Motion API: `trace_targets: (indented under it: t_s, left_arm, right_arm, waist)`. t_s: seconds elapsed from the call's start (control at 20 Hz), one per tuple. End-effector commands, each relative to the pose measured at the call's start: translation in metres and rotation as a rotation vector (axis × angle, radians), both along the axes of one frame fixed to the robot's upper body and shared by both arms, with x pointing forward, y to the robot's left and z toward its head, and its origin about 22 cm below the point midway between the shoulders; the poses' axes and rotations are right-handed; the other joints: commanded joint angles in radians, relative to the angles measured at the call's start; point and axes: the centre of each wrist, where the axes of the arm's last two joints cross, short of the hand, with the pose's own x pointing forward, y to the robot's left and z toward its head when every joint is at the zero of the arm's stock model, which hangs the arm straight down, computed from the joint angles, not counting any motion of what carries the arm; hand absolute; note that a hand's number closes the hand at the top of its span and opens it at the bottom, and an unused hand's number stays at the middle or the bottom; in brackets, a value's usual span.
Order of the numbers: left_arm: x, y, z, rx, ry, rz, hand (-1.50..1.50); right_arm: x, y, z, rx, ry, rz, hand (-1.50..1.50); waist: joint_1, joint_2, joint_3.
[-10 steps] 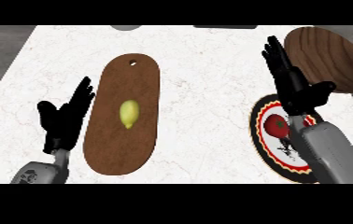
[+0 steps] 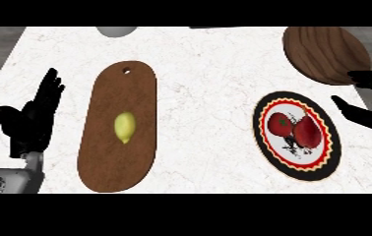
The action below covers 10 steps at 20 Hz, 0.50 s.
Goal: Pick the pear from the plate and place it in the bowl
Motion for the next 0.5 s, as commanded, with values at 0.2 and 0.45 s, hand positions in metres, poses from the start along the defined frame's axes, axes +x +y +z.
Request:
trace_targets:
  t_s: [0.2, 0.45]
  left_arm:
    - [-0.012, 0.010, 0.003, 0.022, -0.037, 0.013, 0.00]
    - [-0.008, 0.005, 0.013, 0.015, -0.050, -0.019, 0.00]
  right_arm:
    - [-0.097, 0.011, -0.044, -0.150, 0.034, -0.291, -1.50]
    - [-0.140, 0.022, -0.013, -0.187, 0.100, -0.338, -1.50]
  waist:
    - [0.003, -0.012, 0.008]
    - [0.032, -0.002, 0.010]
